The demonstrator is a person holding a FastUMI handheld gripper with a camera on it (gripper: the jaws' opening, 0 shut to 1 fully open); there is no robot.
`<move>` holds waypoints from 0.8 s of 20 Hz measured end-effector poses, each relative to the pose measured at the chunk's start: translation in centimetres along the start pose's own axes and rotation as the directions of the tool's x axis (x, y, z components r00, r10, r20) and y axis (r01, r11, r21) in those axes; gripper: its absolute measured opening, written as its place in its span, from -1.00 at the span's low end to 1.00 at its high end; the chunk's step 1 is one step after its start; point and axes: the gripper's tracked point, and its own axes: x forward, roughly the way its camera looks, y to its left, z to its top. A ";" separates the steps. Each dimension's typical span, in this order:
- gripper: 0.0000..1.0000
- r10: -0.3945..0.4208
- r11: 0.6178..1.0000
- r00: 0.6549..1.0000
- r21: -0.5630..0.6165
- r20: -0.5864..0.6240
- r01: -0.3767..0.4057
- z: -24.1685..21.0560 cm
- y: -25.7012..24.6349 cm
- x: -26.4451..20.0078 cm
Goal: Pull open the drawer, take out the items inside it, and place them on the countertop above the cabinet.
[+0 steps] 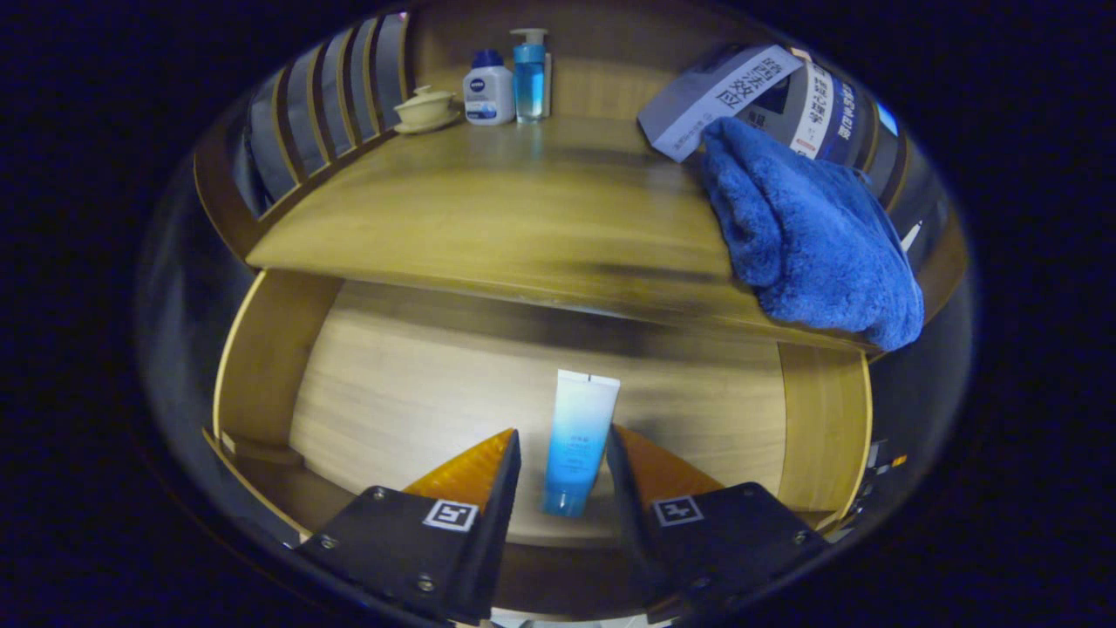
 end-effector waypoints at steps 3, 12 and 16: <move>0.17 0.003 1.000 0.995 -0.005 -0.095 -0.004 -1.6 0.1 1.6; -0.20 -0.013 1.000 0.990 -0.023 -0.140 0.009 -2.7 -0.5 3.3; -0.19 0.031 1.000 0.996 0.000 -0.081 -0.031 -2.6 0.0 1.2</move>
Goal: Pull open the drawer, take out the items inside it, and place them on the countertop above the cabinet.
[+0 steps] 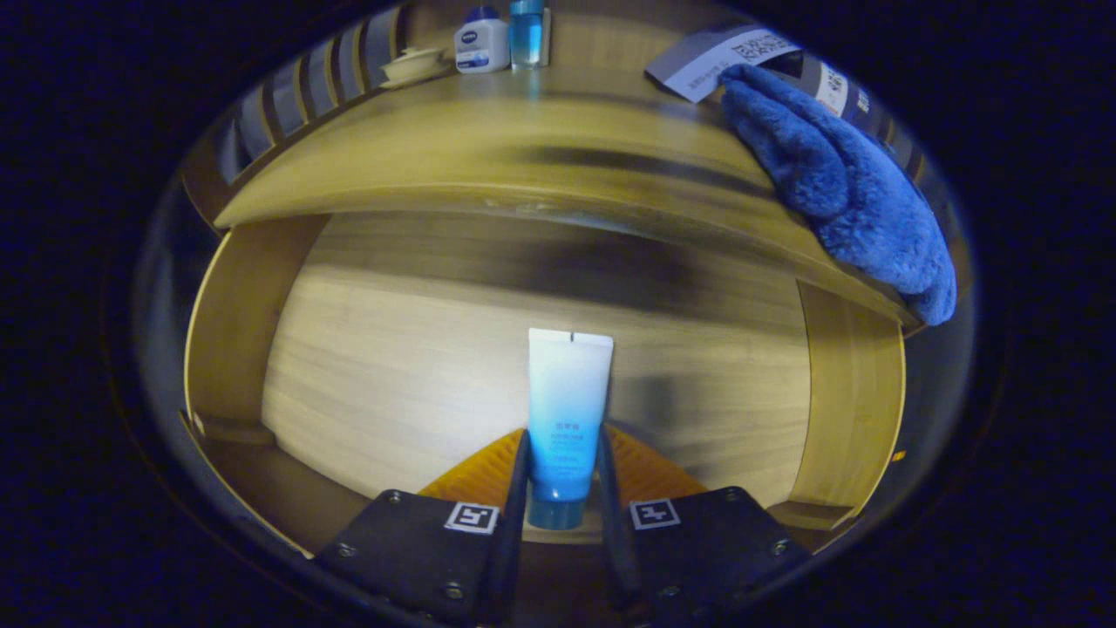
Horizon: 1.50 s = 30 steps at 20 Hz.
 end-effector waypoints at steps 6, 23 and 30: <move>-0.20 0.035 0.999 0.993 0.006 0.115 -0.036 1.5 -0.2 -5.2; -0.20 0.034 0.995 0.950 0.080 0.311 -0.062 15.6 3.0 -5.9; -0.20 -0.075 0.992 0.909 0.125 0.410 0.025 19.2 2.1 -3.5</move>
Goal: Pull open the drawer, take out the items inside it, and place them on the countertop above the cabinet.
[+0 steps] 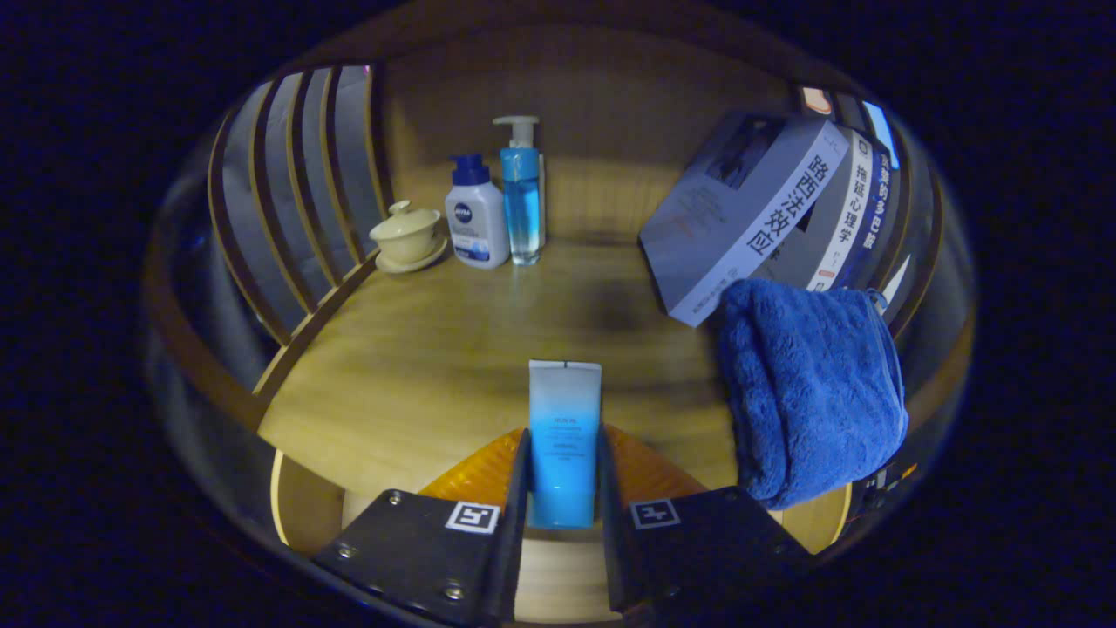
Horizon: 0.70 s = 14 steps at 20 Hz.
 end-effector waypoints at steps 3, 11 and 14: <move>-0.20 -0.009 0.999 0.998 0.036 0.063 0.007 0.4 0.1 0.8; 0.77 0.061 0.993 0.970 0.081 0.237 -0.082 1.1 0.3 -5.9; 0.81 0.088 0.989 0.937 0.080 0.339 -0.122 1.5 0.3 -11.5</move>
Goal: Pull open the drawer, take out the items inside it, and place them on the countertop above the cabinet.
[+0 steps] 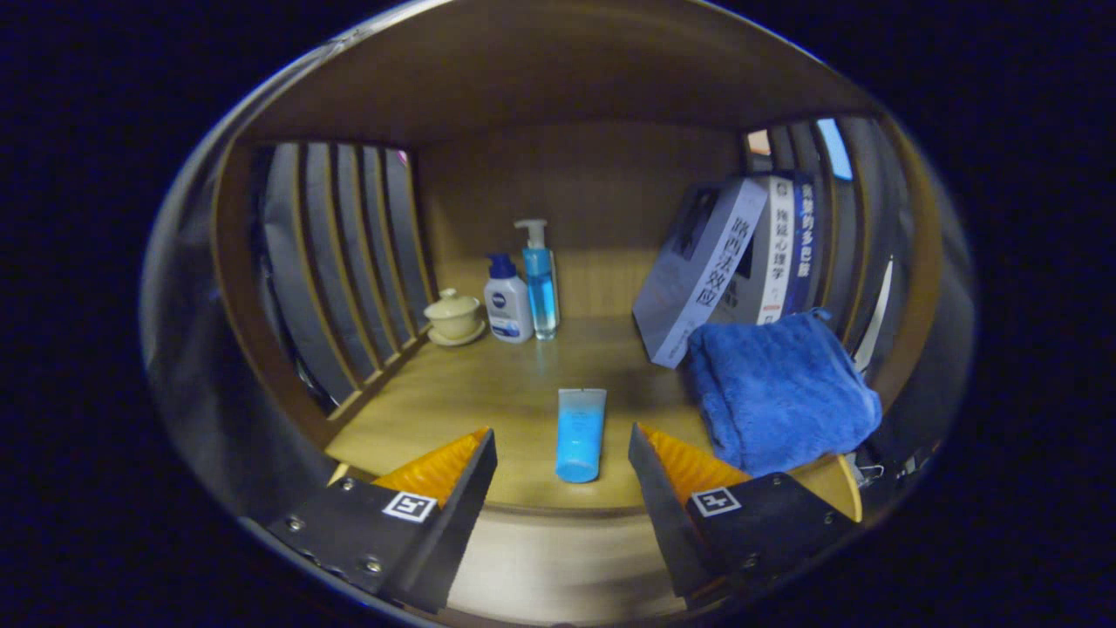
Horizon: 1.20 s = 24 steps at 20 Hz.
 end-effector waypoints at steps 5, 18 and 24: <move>0.81 0.037 0.999 0.982 -0.018 0.184 -0.034 2.5 0.2 -8.8; 0.88 -0.013 0.995 0.951 -0.089 0.308 0.042 -7.9 -1.2 -20.1; 0.97 -0.052 0.991 0.973 -0.105 0.226 0.078 -14.0 -2.1 -17.9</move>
